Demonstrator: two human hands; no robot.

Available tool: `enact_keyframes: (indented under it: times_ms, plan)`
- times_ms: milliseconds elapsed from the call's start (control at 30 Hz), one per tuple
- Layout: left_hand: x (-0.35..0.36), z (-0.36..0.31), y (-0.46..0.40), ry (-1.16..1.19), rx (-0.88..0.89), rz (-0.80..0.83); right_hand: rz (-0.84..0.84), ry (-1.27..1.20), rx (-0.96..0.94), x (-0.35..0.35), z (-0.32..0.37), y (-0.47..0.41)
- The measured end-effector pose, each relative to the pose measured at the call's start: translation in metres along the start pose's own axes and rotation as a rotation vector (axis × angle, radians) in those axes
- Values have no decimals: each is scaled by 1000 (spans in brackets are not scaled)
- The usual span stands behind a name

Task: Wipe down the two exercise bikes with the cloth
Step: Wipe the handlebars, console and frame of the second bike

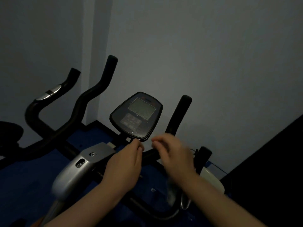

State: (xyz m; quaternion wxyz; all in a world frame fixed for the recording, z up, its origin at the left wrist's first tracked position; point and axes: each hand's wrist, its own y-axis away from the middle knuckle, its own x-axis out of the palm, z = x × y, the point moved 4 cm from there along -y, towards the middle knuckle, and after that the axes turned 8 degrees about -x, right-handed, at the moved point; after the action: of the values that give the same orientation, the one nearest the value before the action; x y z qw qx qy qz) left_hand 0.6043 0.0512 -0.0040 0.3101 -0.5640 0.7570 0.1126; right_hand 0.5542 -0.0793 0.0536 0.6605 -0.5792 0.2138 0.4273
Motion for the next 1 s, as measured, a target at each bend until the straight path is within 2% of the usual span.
enact_keyframes:
  times_ms: [33, 133, 233, 267, 367, 433, 533, 667, 700, 800, 833, 867, 933, 1000]
  plan:
    - [0, 0, -1, -11, 2, 9, 4, 12, 6, -9, -6, -12]
    - [0, 1, -2, 3, -22, 1, -131, 153, 84, -28, -24, -35]
    - [1, 5, -2, 50, -50, 9, -268, 130, 271, 1, -5, -10]
    - [1, 6, -1, 81, -55, 12, -275, 124, 282, 14, 9, 2]
    - [-3, 9, -3, 295, -130, 16, -143, 51, 158, 20, 25, 13]
    - [-7, 12, 1, 404, -153, -19, -53, -4, 174, 0, 6, -2]
    - [-12, 15, 17, 438, -108, -53, -184, 132, 262, -25, -22, -17]
    - [-22, 27, 30, 739, -210, -155, -333, 156, 389, 9, 4, 14]
    - [-24, 29, 34, 809, -239, -193, -311, 122, 334, 18, 17, 24]
    - [-27, 33, 51, 886, -275, -240, -17, 70, -38, 30, 55, 40]
    - [-29, 33, 56, 894, -272, -241, 20, 63, -92, 25, 53, 34]
    - [-30, 34, 62, 903, -273, -242, -11, 52, -56, 16, 42, 22]
    - [-32, 35, 70, 915, -291, -253, -128, 96, 139, -4, 8, -3]
    - [-33, 36, 76, 892, -304, -273, -170, 126, 258, -9, -11, -12]
